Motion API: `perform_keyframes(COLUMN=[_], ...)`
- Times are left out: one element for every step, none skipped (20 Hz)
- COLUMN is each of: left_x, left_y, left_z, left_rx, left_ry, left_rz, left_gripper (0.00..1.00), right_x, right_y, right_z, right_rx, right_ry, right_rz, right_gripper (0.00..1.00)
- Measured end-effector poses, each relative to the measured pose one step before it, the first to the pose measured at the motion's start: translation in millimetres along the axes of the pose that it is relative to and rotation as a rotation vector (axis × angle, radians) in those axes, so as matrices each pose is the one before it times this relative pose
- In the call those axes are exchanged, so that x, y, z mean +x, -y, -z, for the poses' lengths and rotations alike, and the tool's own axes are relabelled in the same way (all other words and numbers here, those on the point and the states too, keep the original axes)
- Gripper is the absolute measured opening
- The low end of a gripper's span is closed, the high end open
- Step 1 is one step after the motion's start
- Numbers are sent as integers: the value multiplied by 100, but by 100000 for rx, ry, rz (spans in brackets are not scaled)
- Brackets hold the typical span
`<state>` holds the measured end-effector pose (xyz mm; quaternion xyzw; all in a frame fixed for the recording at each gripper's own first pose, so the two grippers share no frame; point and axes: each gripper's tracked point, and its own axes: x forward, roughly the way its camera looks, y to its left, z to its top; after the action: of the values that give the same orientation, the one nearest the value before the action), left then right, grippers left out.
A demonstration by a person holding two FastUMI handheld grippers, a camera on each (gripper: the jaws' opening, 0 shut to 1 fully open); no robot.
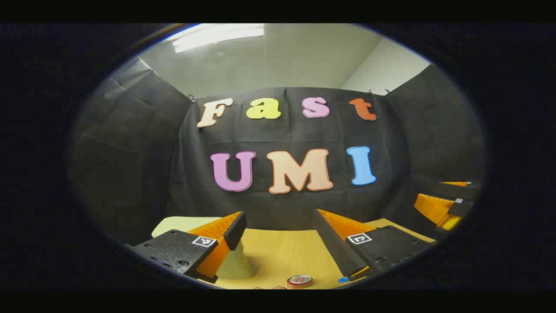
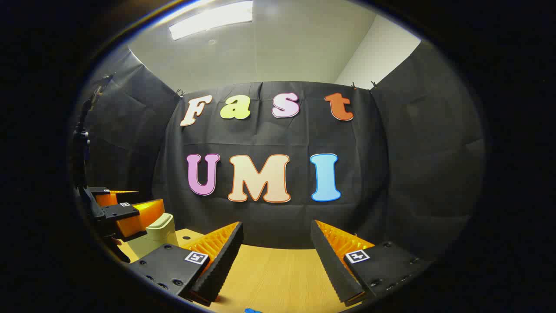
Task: Press the lid of the desktop garbage bin to open it, pick up the crumpled paper on the desktop and throw it into the bin, then pick up the pop can on the desktop and drop it into the bin, and finally close the garbage bin lid.
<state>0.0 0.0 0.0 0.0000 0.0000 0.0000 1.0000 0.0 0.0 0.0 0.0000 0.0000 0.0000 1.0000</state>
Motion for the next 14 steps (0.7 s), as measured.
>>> perform_keyframes(left_x=[119, 85, 61, 98, 74, -57, 28, 63, 144, 111, 79, 133, 103, 88], left_y=[228, 274, 179, 146, 181, 202, 131, 52, 23, 10, 41, 29, 64, 45], left_z=[-92, 10, -7, 34, -132, 99, 76, 263, 151, 136, 41, 252, 89, 15], left_rx=[491, 590, 781, 382, -330, -394, -13, 366, 523, 81, -195, -142, 244, 460], left_ry=[-3, -54, -279, 227, 317, -60, -535, -617, -665, -413, -419, -470, -460, -69], left_rz=[967, 769, 597, 473, 656, 513, 419, 532, 171, 125, -13, -243, 171, 241], left_gripper=[93, 94, 94, 94, 94, 94, 94, 94, 94, 94, 93, 93, 94, 94], right_x=[-92, -71, 17, 1, -28, 55, -84, 43, -70, 116, -114, -31, 87, 26], right_y=[277, 262, 346, 342, 373, 276, 301, 307, 132, -2, 132, 107, 375, 205], right_z=[110, -57, 172, 68, 275, 129, 101, -19, 30, 46, 208, 147, 48, -65], right_rx=[461, 518, 456, 179, -156, -257, -51, 299, 487, 374, -17, -475, -753, 389], right_ry=[-153, -178, -208, -388, -785, -614, -448, -123, 100, -221, -369, -291, -73, 342], right_rz=[625, 635, 671, 992, 1001, 816, 1104, 1026, 433, 84, -108, 7, 889, 467], right_gripper=[98, 98, 98, 98, 98, 98, 98, 98, 98, 98, 98, 98, 98, 98])
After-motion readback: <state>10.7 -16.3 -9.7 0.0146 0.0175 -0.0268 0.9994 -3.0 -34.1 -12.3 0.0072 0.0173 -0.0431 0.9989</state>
